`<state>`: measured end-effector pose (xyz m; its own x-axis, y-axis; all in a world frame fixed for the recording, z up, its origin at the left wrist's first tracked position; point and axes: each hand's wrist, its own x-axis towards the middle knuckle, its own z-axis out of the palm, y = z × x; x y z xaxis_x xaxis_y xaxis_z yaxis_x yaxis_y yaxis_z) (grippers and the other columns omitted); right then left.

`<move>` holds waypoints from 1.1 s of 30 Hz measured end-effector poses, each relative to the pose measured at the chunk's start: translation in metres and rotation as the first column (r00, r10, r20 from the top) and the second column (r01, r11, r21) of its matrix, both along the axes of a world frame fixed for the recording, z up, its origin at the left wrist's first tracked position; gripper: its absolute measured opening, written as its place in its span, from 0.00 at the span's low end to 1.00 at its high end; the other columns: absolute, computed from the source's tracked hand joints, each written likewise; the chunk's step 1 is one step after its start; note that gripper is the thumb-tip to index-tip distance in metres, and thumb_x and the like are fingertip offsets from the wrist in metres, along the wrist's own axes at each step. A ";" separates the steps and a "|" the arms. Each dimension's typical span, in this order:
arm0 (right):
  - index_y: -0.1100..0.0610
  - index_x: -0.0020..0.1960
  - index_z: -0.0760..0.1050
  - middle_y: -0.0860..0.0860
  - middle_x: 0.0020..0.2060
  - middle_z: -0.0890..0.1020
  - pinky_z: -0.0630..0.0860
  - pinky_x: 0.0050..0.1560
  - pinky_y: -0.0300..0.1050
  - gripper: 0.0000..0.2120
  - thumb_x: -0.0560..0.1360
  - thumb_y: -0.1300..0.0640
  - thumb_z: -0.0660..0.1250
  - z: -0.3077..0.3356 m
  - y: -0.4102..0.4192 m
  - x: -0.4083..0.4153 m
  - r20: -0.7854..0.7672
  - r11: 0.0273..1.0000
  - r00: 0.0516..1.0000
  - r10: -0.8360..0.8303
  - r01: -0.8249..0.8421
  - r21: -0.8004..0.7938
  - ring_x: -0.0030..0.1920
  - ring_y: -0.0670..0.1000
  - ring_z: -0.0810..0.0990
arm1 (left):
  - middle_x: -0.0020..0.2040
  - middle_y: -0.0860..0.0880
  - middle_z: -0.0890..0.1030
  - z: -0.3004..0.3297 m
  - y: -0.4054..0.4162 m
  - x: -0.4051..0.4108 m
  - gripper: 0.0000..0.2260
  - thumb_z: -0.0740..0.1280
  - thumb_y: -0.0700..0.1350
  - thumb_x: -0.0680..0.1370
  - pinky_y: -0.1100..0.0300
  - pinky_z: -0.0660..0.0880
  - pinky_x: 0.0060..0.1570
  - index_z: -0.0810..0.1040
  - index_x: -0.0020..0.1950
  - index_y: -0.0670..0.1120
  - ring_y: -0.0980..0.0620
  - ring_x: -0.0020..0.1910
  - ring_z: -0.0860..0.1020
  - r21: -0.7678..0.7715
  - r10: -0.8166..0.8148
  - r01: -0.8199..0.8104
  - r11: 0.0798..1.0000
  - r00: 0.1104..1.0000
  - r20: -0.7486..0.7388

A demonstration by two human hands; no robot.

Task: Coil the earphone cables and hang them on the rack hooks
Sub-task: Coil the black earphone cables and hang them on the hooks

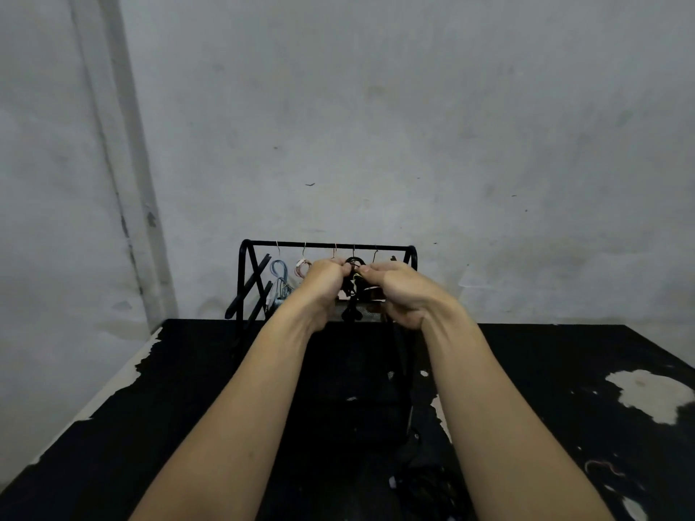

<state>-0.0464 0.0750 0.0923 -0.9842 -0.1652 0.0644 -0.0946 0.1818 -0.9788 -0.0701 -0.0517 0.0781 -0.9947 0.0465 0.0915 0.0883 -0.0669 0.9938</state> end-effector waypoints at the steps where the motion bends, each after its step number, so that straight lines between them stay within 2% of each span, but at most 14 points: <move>1: 0.56 0.52 0.79 0.51 0.36 0.76 0.67 0.30 0.41 0.12 0.84 0.54 0.58 0.000 0.003 -0.002 -0.023 0.996 0.999 -0.030 0.032 0.088 0.32 0.47 0.73 | 0.40 0.47 0.78 0.002 0.000 0.002 0.13 0.57 0.37 0.80 0.56 0.66 0.44 0.76 0.40 0.46 0.49 0.44 0.74 0.017 -0.011 0.010 1.000 1.000 0.028; 2: 0.55 0.50 0.79 0.51 0.33 0.73 0.63 0.25 0.41 0.13 0.84 0.50 0.59 0.001 0.005 -0.004 -0.054 0.981 0.997 -0.058 0.067 0.184 0.27 0.48 0.70 | 0.38 0.49 0.77 0.005 -0.001 0.004 0.13 0.58 0.37 0.79 0.57 0.64 0.41 0.76 0.38 0.46 0.51 0.40 0.73 0.025 -0.006 0.005 1.000 0.999 0.047; 4: 0.53 0.45 0.80 0.52 0.33 0.73 0.62 0.28 0.46 0.15 0.80 0.45 0.60 0.001 0.005 -0.006 -0.121 0.954 0.989 -0.084 0.115 0.276 0.29 0.53 0.69 | 0.35 0.50 0.75 0.011 -0.002 0.010 0.11 0.58 0.38 0.75 0.56 0.61 0.38 0.73 0.35 0.47 0.53 0.34 0.69 0.033 0.008 -0.010 0.999 0.997 0.072; 6: 0.52 0.43 0.79 0.51 0.35 0.75 0.65 0.32 0.45 0.15 0.82 0.47 0.60 0.003 0.004 -0.003 -0.169 0.944 0.983 -0.067 0.118 0.308 0.34 0.51 0.69 | 0.34 0.51 0.75 0.014 -0.003 0.013 0.10 0.56 0.39 0.74 0.56 0.61 0.37 0.70 0.34 0.47 0.54 0.30 0.68 0.055 -0.016 0.010 0.998 0.995 0.097; 9: 0.52 0.40 0.76 0.51 0.33 0.70 0.62 0.37 0.46 0.15 0.84 0.52 0.59 -0.001 0.005 -0.004 -0.191 0.934 0.981 -0.024 0.090 0.347 0.35 0.52 0.66 | 0.30 0.52 0.74 0.014 -0.005 0.015 0.10 0.54 0.40 0.74 0.56 0.61 0.33 0.68 0.33 0.47 0.53 0.28 0.68 0.106 -0.065 0.050 0.993 0.987 0.145; 11: 0.52 0.40 0.77 0.53 0.35 0.70 0.63 0.39 0.47 0.15 0.83 0.51 0.60 -0.005 0.003 -0.005 -0.173 0.952 0.984 -0.037 0.087 0.295 0.37 0.53 0.67 | 0.31 0.52 0.74 0.010 -0.006 0.014 0.10 0.54 0.42 0.74 0.56 0.60 0.32 0.69 0.33 0.47 0.53 0.29 0.68 0.138 -0.115 0.093 0.986 0.979 0.167; 13: 0.54 0.40 0.78 0.50 0.32 0.71 0.62 0.37 0.43 0.15 0.83 0.54 0.61 -0.008 0.000 -0.005 -0.177 0.963 0.977 -0.117 0.155 0.222 0.35 0.49 0.67 | 0.36 0.52 0.75 0.004 -0.006 0.010 0.09 0.57 0.44 0.74 0.57 0.60 0.32 0.72 0.35 0.48 0.53 0.32 0.70 0.157 -0.113 0.088 0.984 0.981 0.157; 15: 0.56 0.40 0.79 0.48 0.30 0.73 0.63 0.34 0.43 0.14 0.83 0.56 0.62 -0.010 -0.004 -0.005 -0.196 0.960 0.959 -0.203 0.234 0.152 0.33 0.47 0.68 | 0.37 0.52 0.76 -0.001 -0.006 0.008 0.08 0.60 0.43 0.76 0.58 0.60 0.33 0.74 0.38 0.49 0.55 0.33 0.73 0.160 -0.087 0.065 0.985 0.987 0.134; 18: 0.57 0.38 0.79 0.49 0.32 0.78 0.69 0.36 0.42 0.13 0.81 0.59 0.65 -0.015 -0.013 -0.009 -0.204 0.949 0.931 -0.302 0.314 0.029 0.34 0.47 0.74 | 0.37 0.52 0.80 -0.006 -0.002 0.007 0.09 0.62 0.37 0.79 0.61 0.63 0.33 0.77 0.42 0.48 0.57 0.33 0.78 0.135 -0.082 0.074 0.988 0.995 0.049; 21: 0.53 0.37 0.77 0.49 0.34 0.81 0.74 0.39 0.40 0.12 0.79 0.62 0.67 -0.020 -0.022 -0.015 -0.179 0.929 0.912 -0.369 0.362 -0.073 0.37 0.48 0.79 | 0.41 0.48 0.82 -0.011 -0.002 0.003 0.08 0.64 0.35 0.79 0.67 0.70 0.32 0.79 0.45 0.45 0.54 0.38 0.78 0.115 -0.027 0.031 0.993 0.999 -0.028; 25: 0.55 0.42 0.79 0.49 0.37 0.82 0.76 0.39 0.35 0.07 0.79 0.63 0.68 -0.023 -0.027 -0.019 -0.139 0.912 0.909 -0.393 0.367 -0.183 0.38 0.46 0.81 | 0.47 0.43 0.84 -0.014 -0.001 -0.006 0.05 0.67 0.37 0.78 0.70 0.72 0.34 0.81 0.49 0.44 0.51 0.45 0.81 0.065 0.086 -0.081 0.995 0.994 -0.067; 27: 0.53 0.41 0.78 0.48 0.36 0.82 0.77 0.41 0.38 0.07 0.77 0.61 0.70 -0.023 -0.028 -0.023 -0.147 0.892 0.885 -0.442 0.415 -0.179 0.39 0.47 0.81 | 0.49 0.44 0.84 -0.015 -0.001 -0.011 0.06 0.71 0.40 0.75 0.67 0.77 0.42 0.80 0.51 0.45 0.50 0.47 0.82 0.050 0.134 -0.130 0.990 0.988 -0.075; 29: 0.52 0.39 0.76 0.46 0.35 0.81 0.78 0.45 0.42 0.08 0.76 0.59 0.72 -0.024 -0.030 -0.026 -0.167 0.855 0.840 -0.516 0.495 -0.154 0.40 0.48 0.82 | 0.50 0.43 0.84 -0.017 0.000 -0.016 0.10 0.74 0.43 0.72 0.54 0.80 0.53 0.78 0.51 0.49 0.46 0.50 0.83 0.019 0.204 -0.203 0.979 0.976 -0.080; 33: 0.53 0.42 0.77 0.45 0.34 0.81 0.79 0.47 0.43 0.05 0.74 0.57 0.74 -0.025 -0.035 -0.029 -0.192 0.795 0.772 -0.606 0.587 -0.150 0.40 0.48 0.82 | 0.44 0.44 0.85 -0.018 0.005 -0.017 0.06 0.74 0.40 0.73 0.49 0.80 0.53 0.79 0.44 0.49 0.47 0.45 0.83 -0.007 0.288 -0.292 0.956 0.947 -0.145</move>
